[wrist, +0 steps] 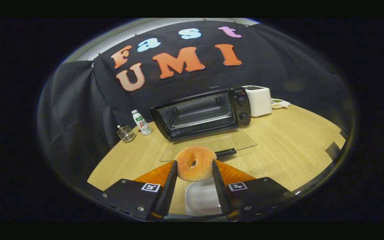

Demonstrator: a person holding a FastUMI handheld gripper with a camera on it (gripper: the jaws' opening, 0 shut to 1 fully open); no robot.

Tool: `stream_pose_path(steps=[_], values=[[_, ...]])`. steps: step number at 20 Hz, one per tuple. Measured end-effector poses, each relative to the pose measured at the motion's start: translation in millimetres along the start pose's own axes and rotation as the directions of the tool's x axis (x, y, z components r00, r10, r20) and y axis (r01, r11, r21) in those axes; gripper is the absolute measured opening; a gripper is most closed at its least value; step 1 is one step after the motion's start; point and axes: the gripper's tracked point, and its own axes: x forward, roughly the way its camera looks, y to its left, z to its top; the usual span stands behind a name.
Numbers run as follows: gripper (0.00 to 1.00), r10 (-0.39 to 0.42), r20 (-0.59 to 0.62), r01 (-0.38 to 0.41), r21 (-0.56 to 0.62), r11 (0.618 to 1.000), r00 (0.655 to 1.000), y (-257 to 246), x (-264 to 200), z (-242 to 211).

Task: Open the toaster oven, put the food inside, and close the toaster oven door.

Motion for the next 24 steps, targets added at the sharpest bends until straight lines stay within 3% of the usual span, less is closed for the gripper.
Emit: stream_pose_path(steps=[12, 24], values=[[0.59, 0.069, 0.061, -0.081, 0.211, 0.974, 0.996, 28, 87, 73], [0.59, 0.025, 0.023, -0.033, 0.451, 0.892, 0.999, 1, 182, 86]])
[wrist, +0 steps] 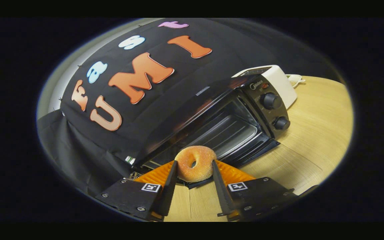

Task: Open the toaster oven, put the food inside, and close the toaster oven door.

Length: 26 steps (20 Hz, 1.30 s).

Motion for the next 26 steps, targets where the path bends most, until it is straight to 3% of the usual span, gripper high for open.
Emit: stream_pose_path(steps=[12, 17, 21, 26], values=[[0.60, -0.008, 0.017, 0.006, 0.100, 0.995, 1.000, -8, 48, 10], [0.87, -0.014, 0.030, 0.012, 0.077, 0.997, 0.999, -7, 48, 11], [0.97, -0.020, 0.026, 0.019, 0.042, 0.999, 0.999, -6, 41, 9], [0.98, -0.007, 0.030, 0.006, 0.008, 1.000, 1.000, 0, 26, 9]])
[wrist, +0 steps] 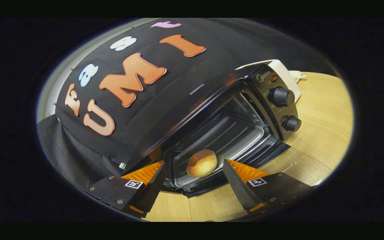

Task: Open the toaster oven, put the food inside, and close the toaster oven door.

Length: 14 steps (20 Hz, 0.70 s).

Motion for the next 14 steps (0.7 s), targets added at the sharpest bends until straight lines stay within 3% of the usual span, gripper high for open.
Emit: stream_pose_path(steps=[14], values=[[0.98, -0.014, -0.002, 0.013, -0.219, 0.976, 1.000, -2, -96, -4]])
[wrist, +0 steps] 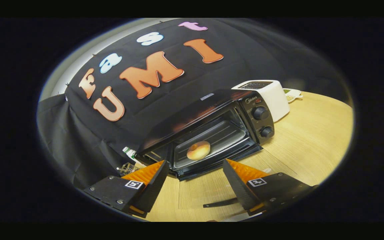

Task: Open the toaster oven, put the food inside, and close the toaster oven door.

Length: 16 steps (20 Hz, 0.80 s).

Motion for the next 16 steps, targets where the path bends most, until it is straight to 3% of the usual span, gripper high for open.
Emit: stream_pose_path(steps=[8, 16], values=[[0.98, -0.072, -0.006, 0.068, -0.233, 0.970, 0.997, -19, -54, -13], [0.98, -0.175, -0.101, 0.120, -0.407, 0.906, 0.979, -60, -74, -59]])
